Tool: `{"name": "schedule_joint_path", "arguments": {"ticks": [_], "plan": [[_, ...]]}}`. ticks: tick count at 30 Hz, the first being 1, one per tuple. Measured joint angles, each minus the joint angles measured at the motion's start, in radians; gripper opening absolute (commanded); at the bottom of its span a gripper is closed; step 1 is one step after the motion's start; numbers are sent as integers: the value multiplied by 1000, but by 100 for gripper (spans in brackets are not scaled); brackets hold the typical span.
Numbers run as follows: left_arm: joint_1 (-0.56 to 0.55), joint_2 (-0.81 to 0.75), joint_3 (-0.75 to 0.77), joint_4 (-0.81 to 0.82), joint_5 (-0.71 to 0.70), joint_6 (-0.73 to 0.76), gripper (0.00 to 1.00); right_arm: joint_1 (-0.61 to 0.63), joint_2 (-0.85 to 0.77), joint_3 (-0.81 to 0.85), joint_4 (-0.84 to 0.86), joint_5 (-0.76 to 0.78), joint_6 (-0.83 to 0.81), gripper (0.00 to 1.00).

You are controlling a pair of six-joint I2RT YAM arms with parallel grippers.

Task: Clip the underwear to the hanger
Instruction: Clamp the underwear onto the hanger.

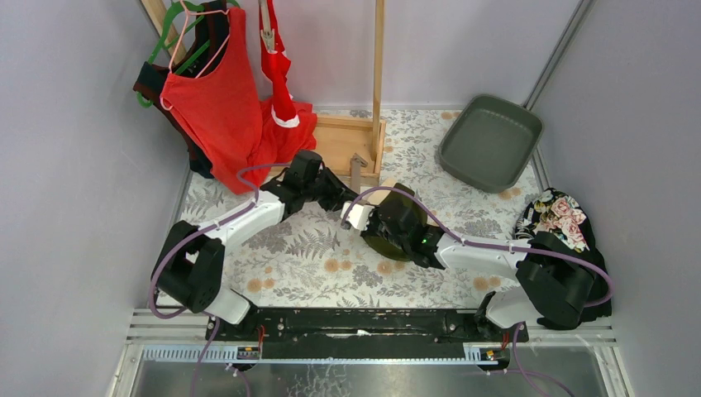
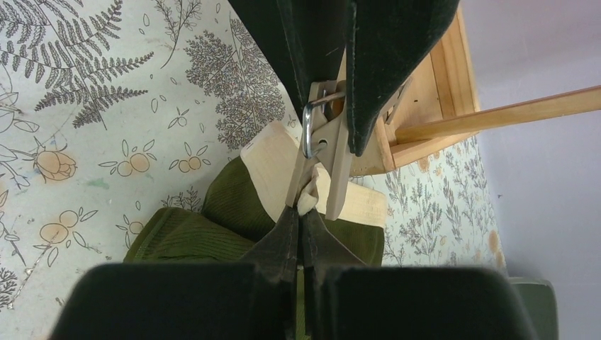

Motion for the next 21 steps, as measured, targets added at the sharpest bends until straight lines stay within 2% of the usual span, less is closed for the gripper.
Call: {"name": "schedule_joint_path", "arguments": {"ticks": [21], "plan": [[-4, 9, 48, -14, -24, 39, 0, 12, -33, 51, -48, 18, -58, 0]]}}
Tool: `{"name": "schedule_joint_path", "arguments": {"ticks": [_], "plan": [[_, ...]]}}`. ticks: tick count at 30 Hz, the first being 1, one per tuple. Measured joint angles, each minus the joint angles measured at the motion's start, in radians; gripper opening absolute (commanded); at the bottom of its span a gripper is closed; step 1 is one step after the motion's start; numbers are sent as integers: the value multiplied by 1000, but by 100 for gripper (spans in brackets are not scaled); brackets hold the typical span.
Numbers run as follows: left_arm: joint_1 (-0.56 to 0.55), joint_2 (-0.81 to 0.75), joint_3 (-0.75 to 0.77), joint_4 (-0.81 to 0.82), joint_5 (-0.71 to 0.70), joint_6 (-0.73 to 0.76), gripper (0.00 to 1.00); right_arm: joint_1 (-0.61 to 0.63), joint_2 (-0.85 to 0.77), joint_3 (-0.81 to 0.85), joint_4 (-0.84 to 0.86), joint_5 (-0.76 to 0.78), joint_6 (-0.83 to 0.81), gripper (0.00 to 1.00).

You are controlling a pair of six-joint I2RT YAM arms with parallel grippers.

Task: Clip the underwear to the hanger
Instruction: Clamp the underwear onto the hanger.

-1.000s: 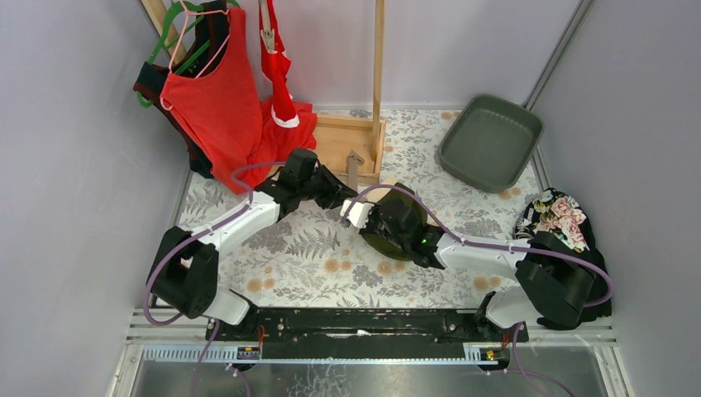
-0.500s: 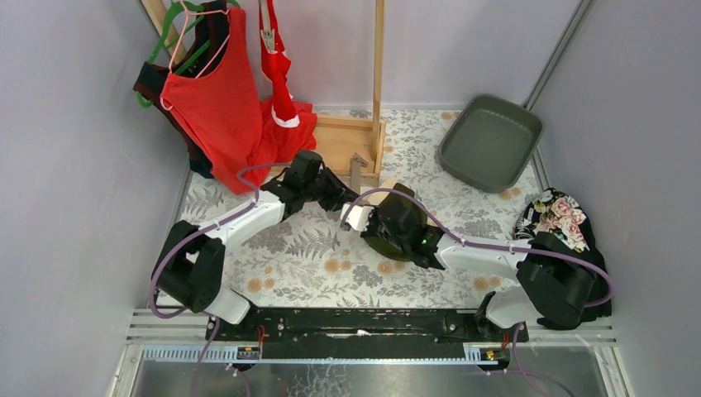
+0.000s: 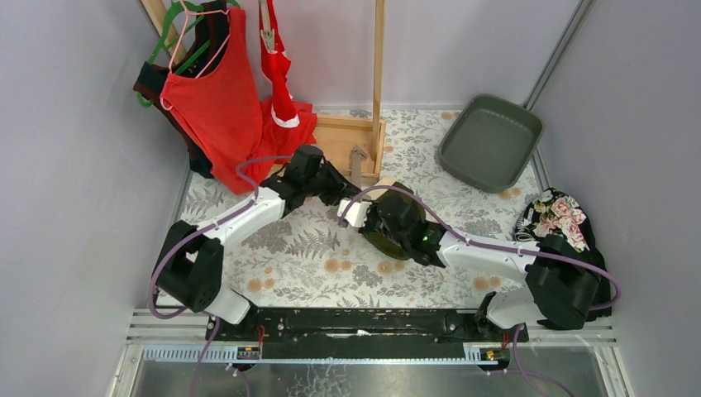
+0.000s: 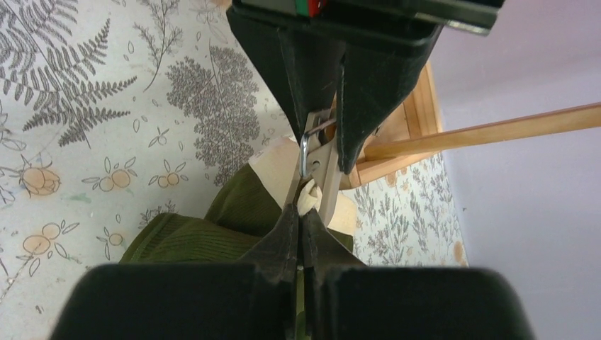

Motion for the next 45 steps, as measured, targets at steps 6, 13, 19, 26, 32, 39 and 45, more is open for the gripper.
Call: {"name": "schedule_joint_path", "arguments": {"ticks": [6, 13, 19, 26, 32, 39, 45], "plan": [[-2, 2, 15, -3, 4, 5, 0, 5, 0, 27, 0, -5, 0, 0], [-2, 4, 18, -6, 4, 6, 0, 6, 0, 30, -11, -3, -2, 0], [-2, 7, 18, -6, 8, 5, 8, 8, 0, 30, -16, -1, -3, 0], [-2, 7, 11, 14, 23, 6, 38, 9, -6, 30, -19, 2, -3, 0], [-9, 7, -15, 39, 74, 9, 69, 10, -21, 30, -11, 7, -14, 0], [-4, 1, -48, 80, 95, 10, 72, 10, -44, 30, -18, 1, -5, 2], [45, -46, -122, 98, 101, 33, 72, 11, -54, 27, -82, -111, 100, 31]]}}
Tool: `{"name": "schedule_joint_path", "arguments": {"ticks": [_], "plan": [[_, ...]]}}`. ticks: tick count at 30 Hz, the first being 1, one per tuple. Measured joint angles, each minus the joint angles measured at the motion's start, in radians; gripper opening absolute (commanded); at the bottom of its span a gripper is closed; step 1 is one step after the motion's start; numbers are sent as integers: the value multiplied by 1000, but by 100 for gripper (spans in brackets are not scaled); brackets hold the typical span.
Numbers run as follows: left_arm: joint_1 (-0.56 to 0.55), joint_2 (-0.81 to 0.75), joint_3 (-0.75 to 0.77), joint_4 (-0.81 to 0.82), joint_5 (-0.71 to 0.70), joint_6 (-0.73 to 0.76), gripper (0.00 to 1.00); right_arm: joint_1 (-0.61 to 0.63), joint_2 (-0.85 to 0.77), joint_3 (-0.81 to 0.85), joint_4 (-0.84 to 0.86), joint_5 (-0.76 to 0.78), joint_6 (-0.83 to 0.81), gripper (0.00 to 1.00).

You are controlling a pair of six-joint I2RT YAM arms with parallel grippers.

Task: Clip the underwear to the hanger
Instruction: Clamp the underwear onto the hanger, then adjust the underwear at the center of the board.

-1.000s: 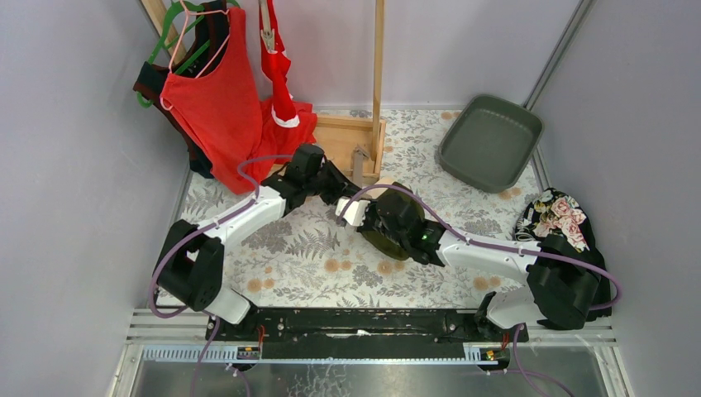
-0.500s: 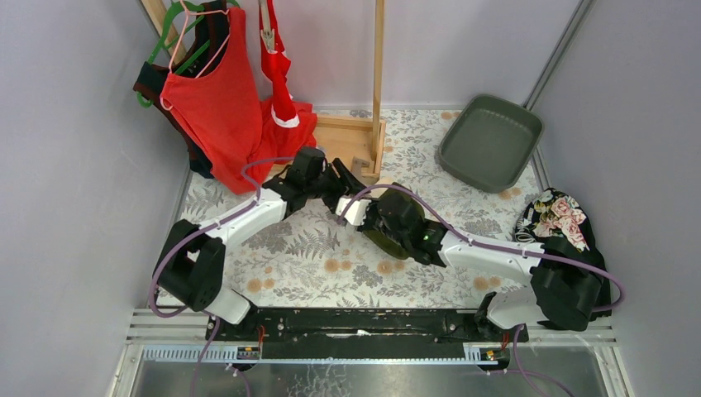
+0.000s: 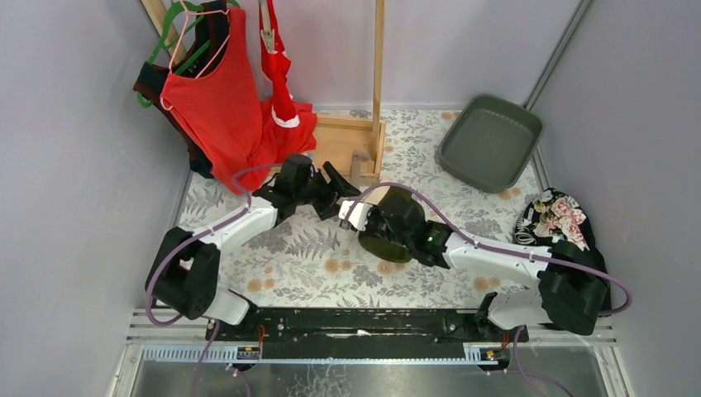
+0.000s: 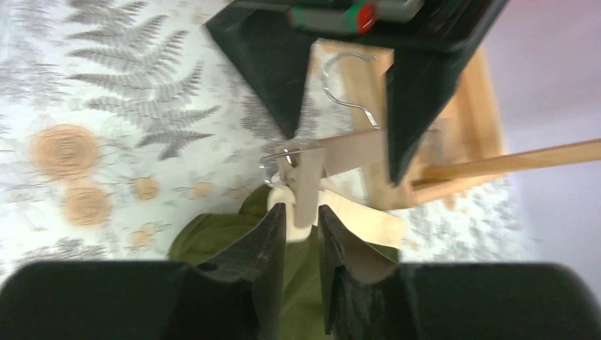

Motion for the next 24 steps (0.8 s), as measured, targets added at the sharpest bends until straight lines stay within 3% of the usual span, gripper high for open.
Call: {"name": "schedule_joint_path", "arguments": {"ticks": [7, 13, 18, 24], "plan": [[83, -34, -73, 50, 33, 46, 72, 6, -42, -98, -9, -156, 169, 49], [145, -56, -124, 66, 72, 113, 72, -15, -26, -18, -105, 78, 393, 62], [177, -160, -176, 114, 68, 168, 88, -140, 134, 248, -216, 166, 565, 65], [180, -187, -171, 169, 27, 211, 89, -389, 250, 334, -224, 47, 731, 65]]}}
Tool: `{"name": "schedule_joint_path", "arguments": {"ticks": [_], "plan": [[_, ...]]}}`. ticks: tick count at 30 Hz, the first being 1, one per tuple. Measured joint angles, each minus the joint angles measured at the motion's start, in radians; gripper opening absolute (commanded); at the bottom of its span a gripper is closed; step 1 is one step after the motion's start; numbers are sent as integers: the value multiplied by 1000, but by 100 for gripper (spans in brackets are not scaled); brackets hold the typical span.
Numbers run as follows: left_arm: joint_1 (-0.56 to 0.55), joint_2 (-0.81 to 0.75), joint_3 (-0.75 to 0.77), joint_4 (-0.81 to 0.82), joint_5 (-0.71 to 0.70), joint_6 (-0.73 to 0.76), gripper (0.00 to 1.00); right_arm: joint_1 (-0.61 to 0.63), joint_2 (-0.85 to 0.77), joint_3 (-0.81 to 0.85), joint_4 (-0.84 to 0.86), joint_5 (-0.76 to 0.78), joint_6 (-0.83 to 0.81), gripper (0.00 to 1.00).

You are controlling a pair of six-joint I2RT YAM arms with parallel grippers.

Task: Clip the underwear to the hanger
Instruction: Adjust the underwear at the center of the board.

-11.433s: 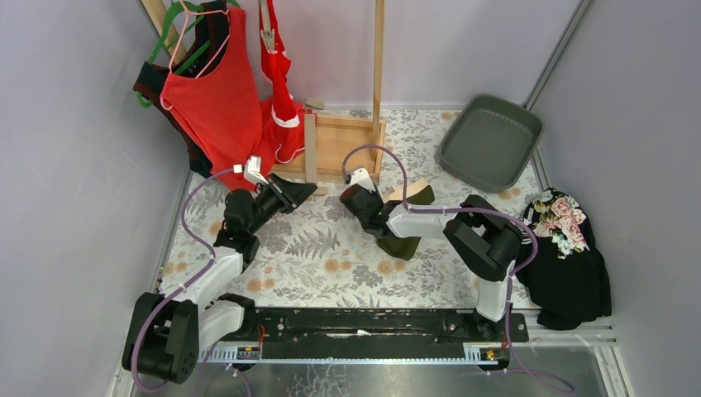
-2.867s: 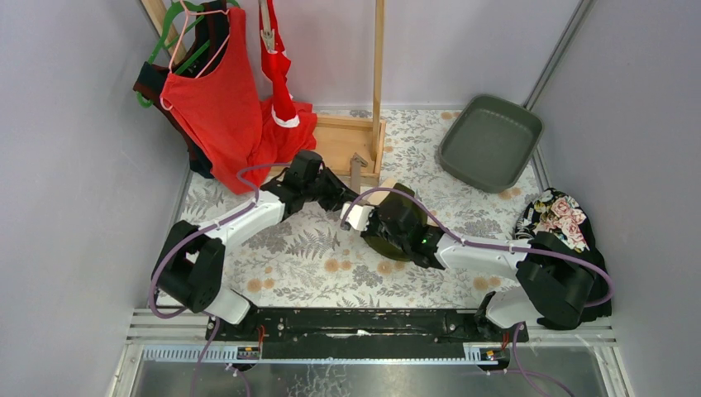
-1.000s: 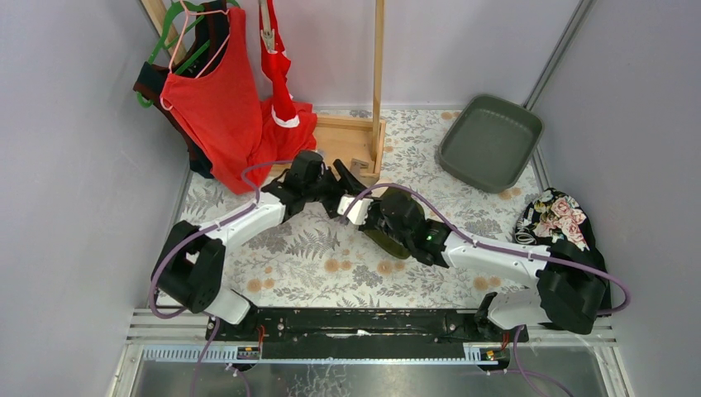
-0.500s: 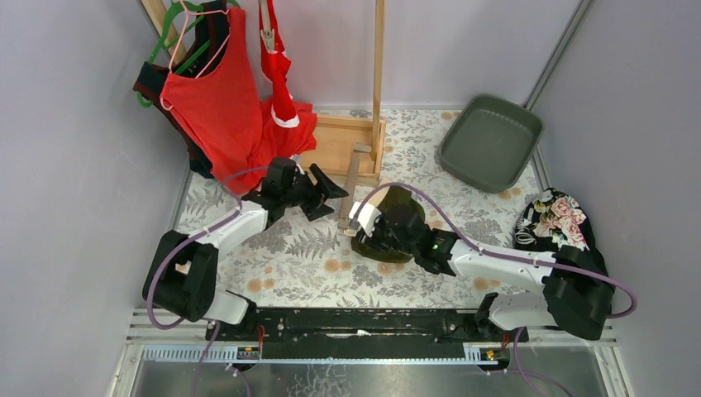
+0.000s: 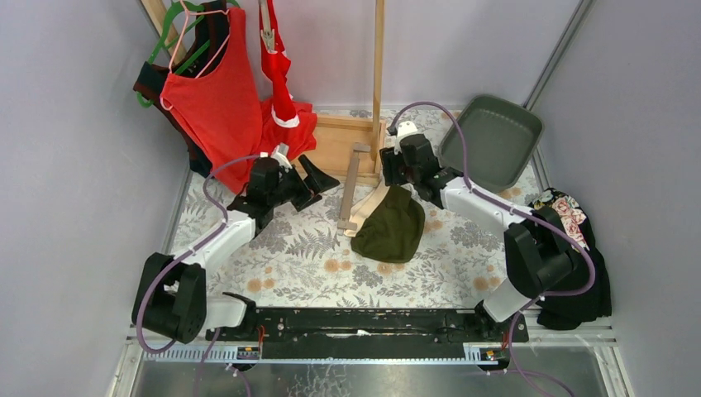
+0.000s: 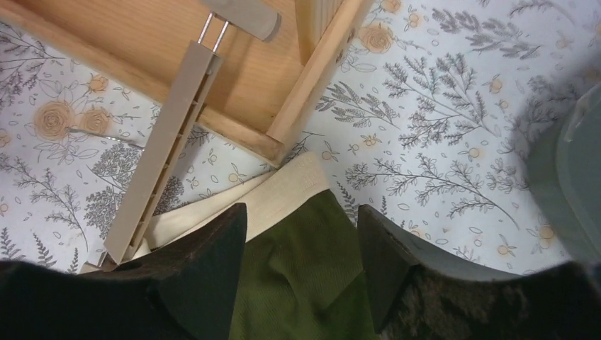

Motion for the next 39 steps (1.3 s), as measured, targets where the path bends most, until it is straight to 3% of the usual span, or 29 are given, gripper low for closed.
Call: {"name": "schedule_joint_path", "arguments": {"ticks": [11, 26, 29, 32, 35, 37, 38, 39], "plan": [[0, 129, -22, 268, -4, -27, 89, -19, 237, 90, 140, -250, 111, 64], [35, 205, -96, 605, 12, -90, 89, -59, 472, 177, 406, -456, 306, 61], [59, 263, -136, 715, 36, -128, 87, -71, 521, 206, 439, -478, 340, 49], [72, 322, -151, 795, 57, -156, 87, -77, 542, 209, 480, -496, 366, 19], [79, 365, -151, 862, 75, -177, 87, -84, 549, 209, 521, -540, 429, 1], [82, 383, -152, 903, 86, -192, 87, -85, 549, 209, 539, -568, 450, 0], [84, 391, -154, 925, 92, -199, 87, -85, 549, 209, 547, -576, 459, 4], [87, 396, -157, 944, 98, -207, 87, -86, 549, 206, 555, -586, 467, 16]]}}
